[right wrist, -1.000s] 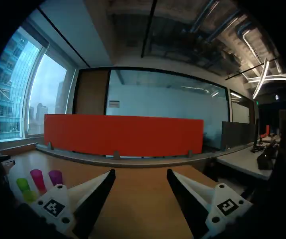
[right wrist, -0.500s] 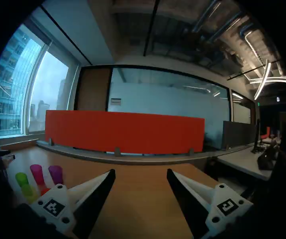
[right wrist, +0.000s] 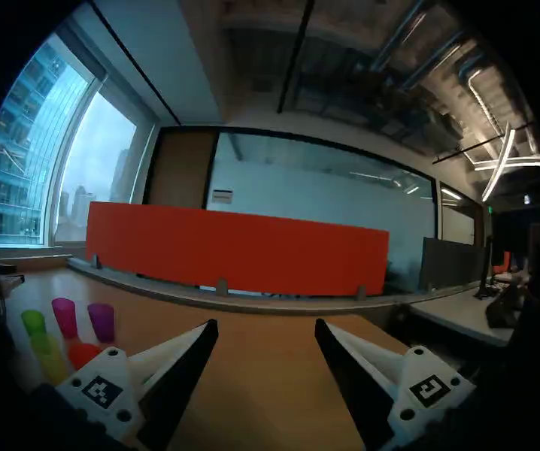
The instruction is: Pour water
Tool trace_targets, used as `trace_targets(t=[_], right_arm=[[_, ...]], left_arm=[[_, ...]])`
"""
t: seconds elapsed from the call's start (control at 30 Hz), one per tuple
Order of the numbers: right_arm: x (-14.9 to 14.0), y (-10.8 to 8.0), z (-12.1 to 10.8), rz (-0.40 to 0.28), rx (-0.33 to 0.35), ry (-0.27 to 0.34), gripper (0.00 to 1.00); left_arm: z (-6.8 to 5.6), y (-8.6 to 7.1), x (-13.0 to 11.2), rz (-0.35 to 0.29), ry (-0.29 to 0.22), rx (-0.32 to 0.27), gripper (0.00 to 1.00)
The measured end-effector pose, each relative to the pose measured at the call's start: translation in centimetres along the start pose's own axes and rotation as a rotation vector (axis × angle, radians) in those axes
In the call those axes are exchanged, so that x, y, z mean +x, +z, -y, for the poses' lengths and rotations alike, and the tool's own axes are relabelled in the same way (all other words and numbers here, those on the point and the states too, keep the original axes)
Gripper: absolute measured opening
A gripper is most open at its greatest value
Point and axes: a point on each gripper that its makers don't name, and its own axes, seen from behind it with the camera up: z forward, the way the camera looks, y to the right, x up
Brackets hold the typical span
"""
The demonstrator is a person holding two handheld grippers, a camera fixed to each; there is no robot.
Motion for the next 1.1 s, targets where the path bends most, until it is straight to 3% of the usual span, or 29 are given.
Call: trace_targets(t=[0.63, 1.1], right_arm=[[-3.3, 1.6, 2.0, 0.004, 0.052, 0.094, 1.0], [-6.3, 1.9, 3.1, 0.04, 0.066, 0.104, 1.0]], left_arm=[[0.0, 0.0, 0.0, 0.0, 0.0, 0.0, 0.99], [0.0, 0.0, 0.0, 0.0, 0.0, 0.0, 0.99]])
